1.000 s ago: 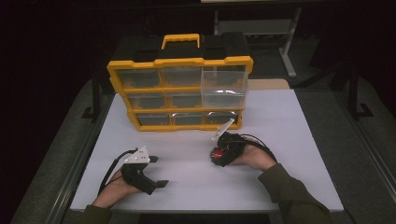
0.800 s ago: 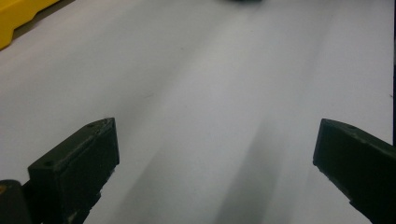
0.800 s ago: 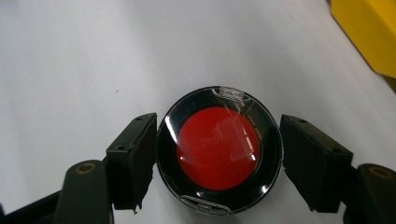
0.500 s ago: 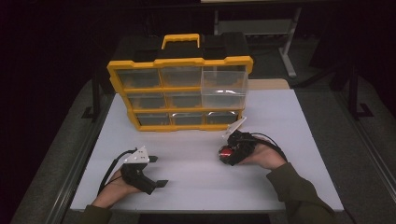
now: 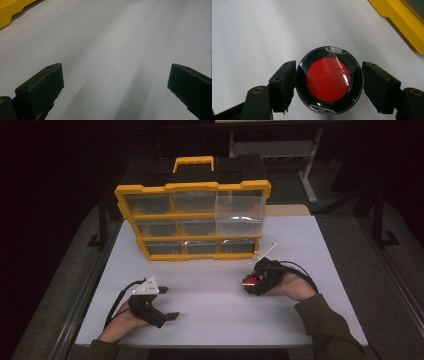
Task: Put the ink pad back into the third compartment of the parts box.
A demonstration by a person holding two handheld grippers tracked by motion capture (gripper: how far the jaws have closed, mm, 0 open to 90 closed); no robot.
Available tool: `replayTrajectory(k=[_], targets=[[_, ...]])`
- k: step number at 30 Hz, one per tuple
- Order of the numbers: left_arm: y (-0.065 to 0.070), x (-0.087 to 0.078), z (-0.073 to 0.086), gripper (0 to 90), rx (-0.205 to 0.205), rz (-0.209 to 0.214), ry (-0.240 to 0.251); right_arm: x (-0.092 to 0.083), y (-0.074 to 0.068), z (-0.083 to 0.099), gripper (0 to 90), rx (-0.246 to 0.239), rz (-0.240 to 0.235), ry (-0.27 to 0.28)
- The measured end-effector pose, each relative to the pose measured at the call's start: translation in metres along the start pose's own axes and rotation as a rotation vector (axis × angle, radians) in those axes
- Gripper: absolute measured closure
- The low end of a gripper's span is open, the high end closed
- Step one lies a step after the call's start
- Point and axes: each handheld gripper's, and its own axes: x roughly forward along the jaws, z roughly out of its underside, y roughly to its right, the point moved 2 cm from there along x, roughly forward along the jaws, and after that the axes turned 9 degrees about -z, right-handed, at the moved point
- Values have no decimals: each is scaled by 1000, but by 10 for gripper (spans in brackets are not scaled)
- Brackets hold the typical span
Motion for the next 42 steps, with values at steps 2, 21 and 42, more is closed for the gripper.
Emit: replayTrajectory(k=[2,21,42], targets=[[0,0,0,0,2,0,0,-3,1,3,287,7,3,0],[1,1,0,0,5,-1,1,-35,13,26,287,79,11,22],[0,0,-1,0,4,-4,1,-63,17,14,288,87,-14,3]])
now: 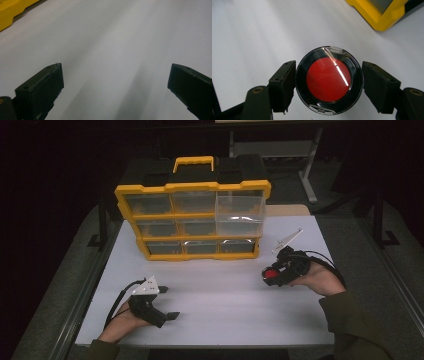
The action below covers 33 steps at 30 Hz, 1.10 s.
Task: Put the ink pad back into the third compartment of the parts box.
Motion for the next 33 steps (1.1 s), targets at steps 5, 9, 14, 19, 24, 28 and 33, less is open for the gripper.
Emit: replayTrajectory(k=[5,9,14,19,24,28,33], targets=[[0,0,0,0,2,2,0,-12,-1,-6,288,5,2,6],[0,0,0,0,2,0,0,-26,-1,-12,288,11,6,20],[0,0,0,0,1,0,1,-37,-3,-18,288,12,-3,33],[0,0,0,0,2,1,0,-49,-3,-24,288,17,3,36],[0,0,0,0,0,1,2,-62,-4,-30,288,21,3,44],[0,0,0,0,-2,1,2,-70,-4,-34,288,16,5,47],[0,0,0,0,-1,0,2,-80,-5,-41,288,11,12,49]])
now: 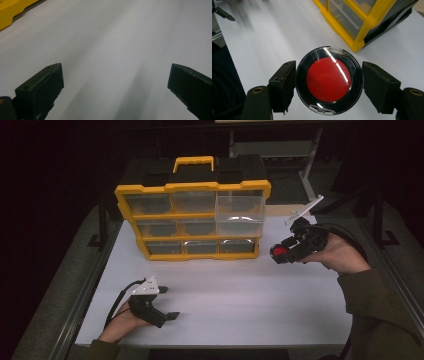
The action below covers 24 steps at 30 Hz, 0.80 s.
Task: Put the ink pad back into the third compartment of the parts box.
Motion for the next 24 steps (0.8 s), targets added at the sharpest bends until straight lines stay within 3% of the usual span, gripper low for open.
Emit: replayTrajectory(k=[24], targets=[[0,0,0,0,0,3,-1,-41,-10,-30,288,-19,1,26]])
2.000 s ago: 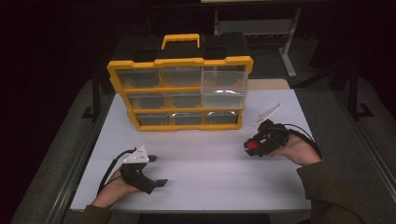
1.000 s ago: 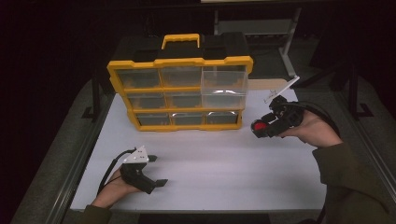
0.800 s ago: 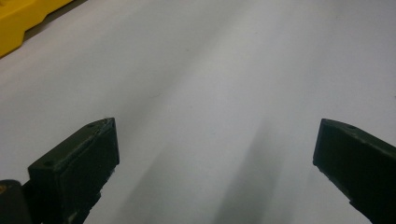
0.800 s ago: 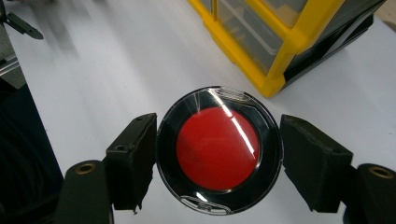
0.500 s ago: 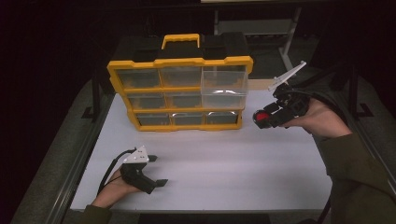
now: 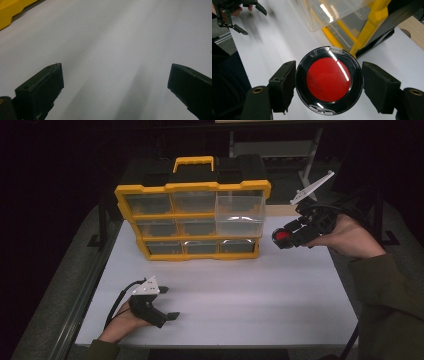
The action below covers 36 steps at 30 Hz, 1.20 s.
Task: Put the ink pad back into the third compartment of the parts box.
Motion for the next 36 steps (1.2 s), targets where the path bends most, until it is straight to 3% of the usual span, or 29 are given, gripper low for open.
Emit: replayTrajectory(k=[36], targets=[[0,0,0,0,-1,2,0,-53,-14,-51,288,-51,20,56]])
